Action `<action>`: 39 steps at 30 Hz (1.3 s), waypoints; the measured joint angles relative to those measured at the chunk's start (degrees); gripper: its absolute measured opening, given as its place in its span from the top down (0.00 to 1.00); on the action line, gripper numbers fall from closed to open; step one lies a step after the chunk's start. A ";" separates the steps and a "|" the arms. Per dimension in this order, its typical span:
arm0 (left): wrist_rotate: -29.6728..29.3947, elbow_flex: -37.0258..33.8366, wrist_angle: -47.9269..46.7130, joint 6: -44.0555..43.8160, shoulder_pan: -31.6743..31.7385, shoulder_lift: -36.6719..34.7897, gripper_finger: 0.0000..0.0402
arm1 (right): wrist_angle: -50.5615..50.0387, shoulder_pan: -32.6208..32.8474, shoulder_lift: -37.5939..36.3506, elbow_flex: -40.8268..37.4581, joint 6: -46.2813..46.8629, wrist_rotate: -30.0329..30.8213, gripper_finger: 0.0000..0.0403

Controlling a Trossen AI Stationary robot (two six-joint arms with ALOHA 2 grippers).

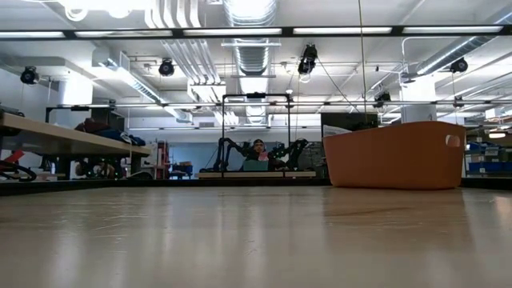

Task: Roll bandage
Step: Close the transparent zip bag

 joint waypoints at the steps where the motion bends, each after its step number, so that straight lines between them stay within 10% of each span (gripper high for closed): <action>1: 0.00 0.01 -0.01 -0.24 0.00 0.13 1.00 | -0.04 0.00 0.00 0.00 -0.02 0.18 0.92; 12: 0.00 0.00 -1.90 -2.05 0.00 0.02 0.98 | -1.44 0.00 -0.03 0.00 -0.16 0.11 1.00; 29: -2.06 0.00 -7.02 -3.69 -0.19 3.22 0.57 | -17.42 -1.72 1.22 -1.73 5.56 0.07 1.00; 39: -1.09 0.00 -3.20 -2.90 -0.42 10.22 0.55 | -16.43 -2.50 3.28 -3.36 6.40 -1.99 1.00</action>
